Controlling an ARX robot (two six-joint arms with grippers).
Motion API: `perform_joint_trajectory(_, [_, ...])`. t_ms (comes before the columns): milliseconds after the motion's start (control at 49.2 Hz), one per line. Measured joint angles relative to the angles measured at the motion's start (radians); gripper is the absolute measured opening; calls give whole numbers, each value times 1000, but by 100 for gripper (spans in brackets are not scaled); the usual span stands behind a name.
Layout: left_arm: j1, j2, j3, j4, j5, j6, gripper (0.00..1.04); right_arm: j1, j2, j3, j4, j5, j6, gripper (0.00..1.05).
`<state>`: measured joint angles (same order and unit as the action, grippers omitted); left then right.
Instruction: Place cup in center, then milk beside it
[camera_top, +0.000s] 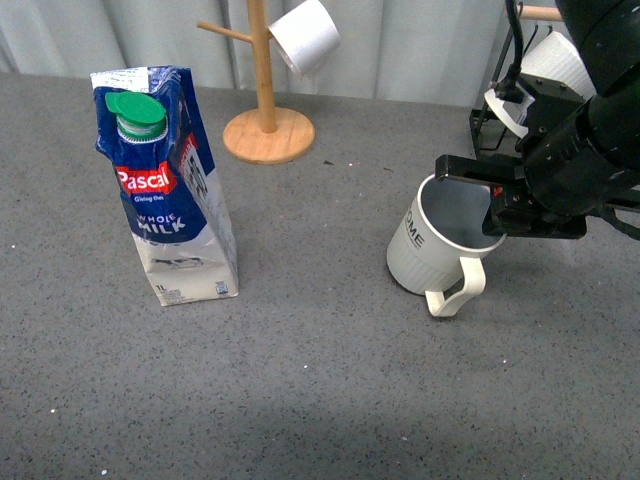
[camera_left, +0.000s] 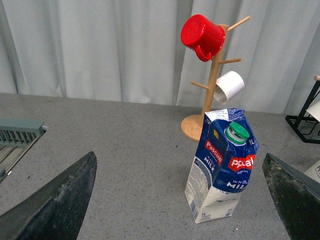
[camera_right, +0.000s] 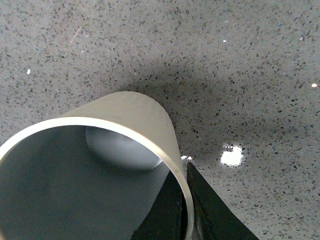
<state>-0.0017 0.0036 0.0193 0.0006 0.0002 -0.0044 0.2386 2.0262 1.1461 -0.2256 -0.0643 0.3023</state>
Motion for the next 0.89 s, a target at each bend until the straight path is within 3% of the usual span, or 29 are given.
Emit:
perform_joint_trajectory(366, [0, 0, 0, 0, 0, 0, 98, 23, 23, 40, -36, 18, 8, 2])
perform_joint_trajectory(610, [0, 0, 0, 0, 0, 0, 98, 18, 10, 38, -5, -8, 18, 40])
perform_joint_trajectory(895, [0, 0, 0, 0, 0, 0, 98, 12, -155, -13, 83, 29, -19, 84])
